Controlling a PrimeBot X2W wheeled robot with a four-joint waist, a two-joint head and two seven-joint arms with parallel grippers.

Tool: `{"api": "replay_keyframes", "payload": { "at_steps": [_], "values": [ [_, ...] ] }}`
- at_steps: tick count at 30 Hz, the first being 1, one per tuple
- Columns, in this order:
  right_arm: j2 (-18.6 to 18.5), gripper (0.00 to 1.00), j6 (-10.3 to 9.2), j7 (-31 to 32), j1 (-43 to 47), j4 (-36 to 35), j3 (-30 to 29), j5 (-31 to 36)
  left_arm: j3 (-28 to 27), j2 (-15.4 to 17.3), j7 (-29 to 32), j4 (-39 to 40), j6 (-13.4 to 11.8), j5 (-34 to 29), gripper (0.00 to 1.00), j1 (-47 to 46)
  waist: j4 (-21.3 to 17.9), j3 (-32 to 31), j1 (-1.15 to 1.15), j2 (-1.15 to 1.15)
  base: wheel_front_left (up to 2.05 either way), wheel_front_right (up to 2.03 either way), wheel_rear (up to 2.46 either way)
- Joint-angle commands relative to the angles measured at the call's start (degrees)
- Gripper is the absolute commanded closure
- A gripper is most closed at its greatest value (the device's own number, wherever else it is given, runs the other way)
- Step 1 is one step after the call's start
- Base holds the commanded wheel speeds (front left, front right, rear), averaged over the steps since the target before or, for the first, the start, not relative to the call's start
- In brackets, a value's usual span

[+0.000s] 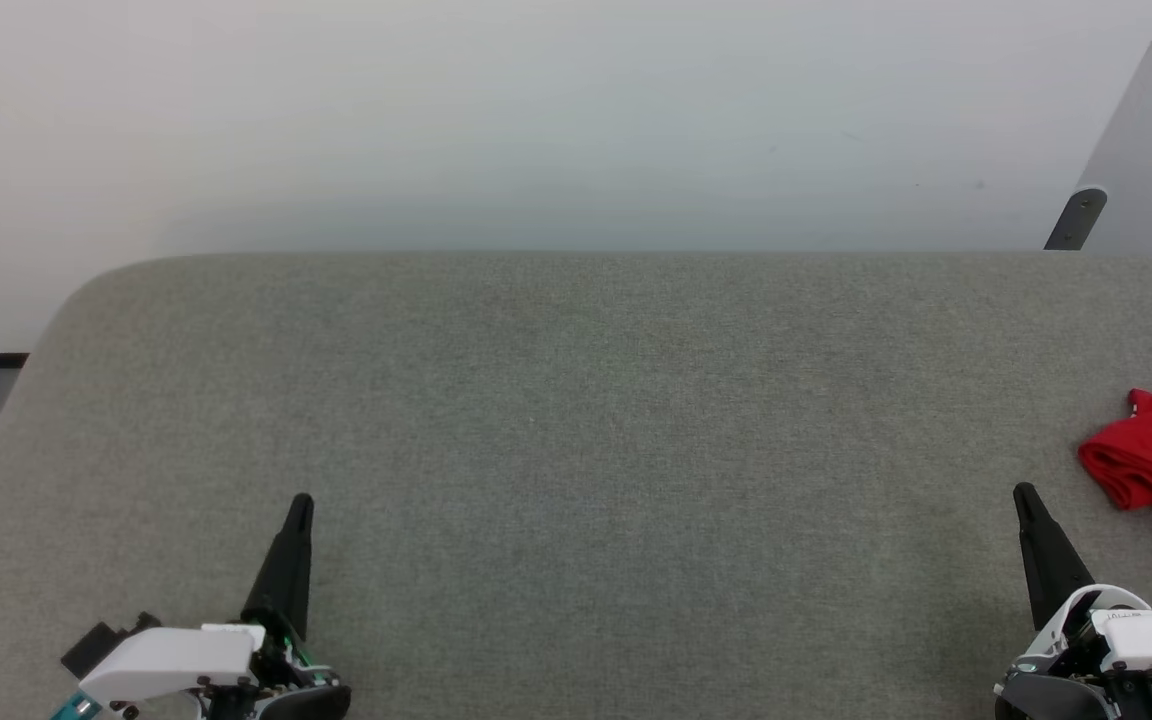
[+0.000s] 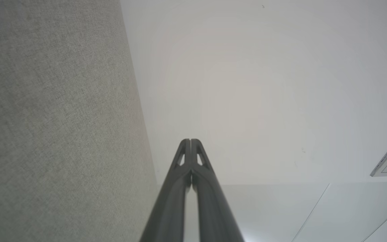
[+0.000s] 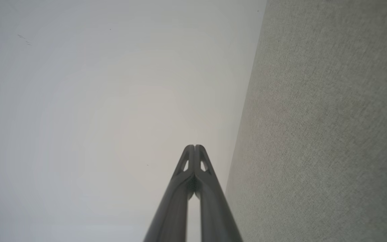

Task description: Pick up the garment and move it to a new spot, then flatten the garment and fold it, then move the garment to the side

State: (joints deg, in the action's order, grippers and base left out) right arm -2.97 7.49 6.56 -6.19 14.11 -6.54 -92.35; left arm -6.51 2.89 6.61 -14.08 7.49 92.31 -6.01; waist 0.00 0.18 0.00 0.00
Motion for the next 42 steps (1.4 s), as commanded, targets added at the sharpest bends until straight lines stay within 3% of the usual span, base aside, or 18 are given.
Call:
{"api": "replay_keyframes", "payload": {
  "at_steps": [1, 42],
  "values": [
    [0.22, 1.00, 0.00, 0.02, -0.18, 0.02, 0.03, -0.13, -0.17, -0.08, 0.14, -0.06, 0.01, 0.10, 1.00, -0.55, 0.00, 0.00, 0.00, 0.00, 0.00, 0.00, 0.00],
    [0.22, 1.00, 0.00, 0.01, -0.18, 0.02, 0.04, -0.14, -0.19, -0.07, 0.15, -0.05, 0.00, 0.09, 1.00, -0.55, 0.00, 0.00, 0.00, 0.00, 0.00, 0.00, 0.00]
  ]
}}
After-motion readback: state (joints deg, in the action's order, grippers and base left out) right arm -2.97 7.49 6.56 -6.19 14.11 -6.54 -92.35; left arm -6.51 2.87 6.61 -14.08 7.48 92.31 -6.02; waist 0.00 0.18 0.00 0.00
